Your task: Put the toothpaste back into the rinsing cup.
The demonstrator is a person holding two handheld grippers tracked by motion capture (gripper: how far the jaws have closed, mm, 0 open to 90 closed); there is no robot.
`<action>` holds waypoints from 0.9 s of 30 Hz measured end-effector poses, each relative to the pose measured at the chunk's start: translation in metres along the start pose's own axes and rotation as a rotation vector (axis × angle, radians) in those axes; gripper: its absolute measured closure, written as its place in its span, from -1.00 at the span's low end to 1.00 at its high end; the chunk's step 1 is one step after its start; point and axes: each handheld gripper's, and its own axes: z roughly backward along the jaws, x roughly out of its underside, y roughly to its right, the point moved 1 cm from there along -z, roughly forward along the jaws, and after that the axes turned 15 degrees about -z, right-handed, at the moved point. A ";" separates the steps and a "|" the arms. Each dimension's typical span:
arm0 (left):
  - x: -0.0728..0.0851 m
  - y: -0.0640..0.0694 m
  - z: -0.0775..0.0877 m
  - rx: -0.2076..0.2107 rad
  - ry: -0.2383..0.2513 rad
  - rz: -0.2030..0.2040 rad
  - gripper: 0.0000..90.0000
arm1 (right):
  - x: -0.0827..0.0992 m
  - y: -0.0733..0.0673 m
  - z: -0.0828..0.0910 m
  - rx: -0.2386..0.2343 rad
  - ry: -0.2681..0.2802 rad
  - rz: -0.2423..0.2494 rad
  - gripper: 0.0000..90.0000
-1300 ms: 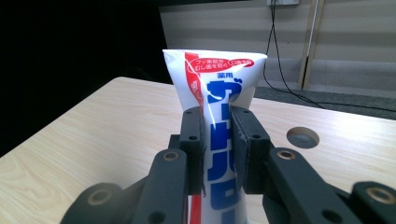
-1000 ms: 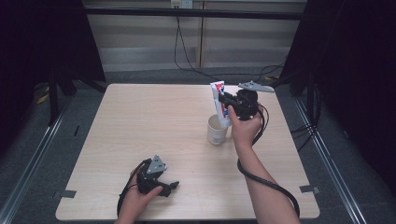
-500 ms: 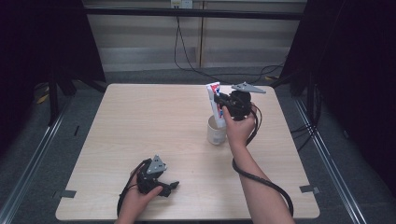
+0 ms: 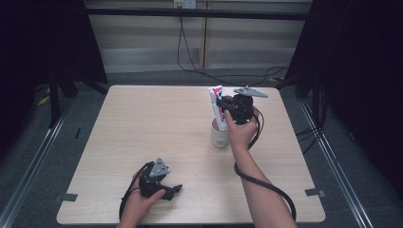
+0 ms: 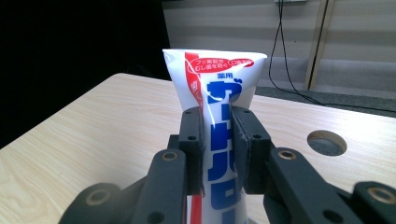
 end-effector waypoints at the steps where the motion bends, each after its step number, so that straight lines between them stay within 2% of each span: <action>1: 0.000 0.000 0.000 0.000 0.001 0.000 -0.67 | 0.001 0.000 0.000 0.000 0.002 0.005 0.66; 12: 0.000 0.000 -0.001 0.000 0.007 0.001 -0.67 | 0.008 0.000 0.001 -0.004 -0.001 0.026 0.66; 21: 0.000 0.000 0.000 -0.001 0.001 0.000 -0.67 | 0.008 0.003 -0.001 -0.002 -0.002 0.016 0.66; 27: 0.000 0.000 0.000 0.000 0.001 0.001 -0.67 | 0.009 0.001 -0.004 -0.005 -0.001 0.028 0.66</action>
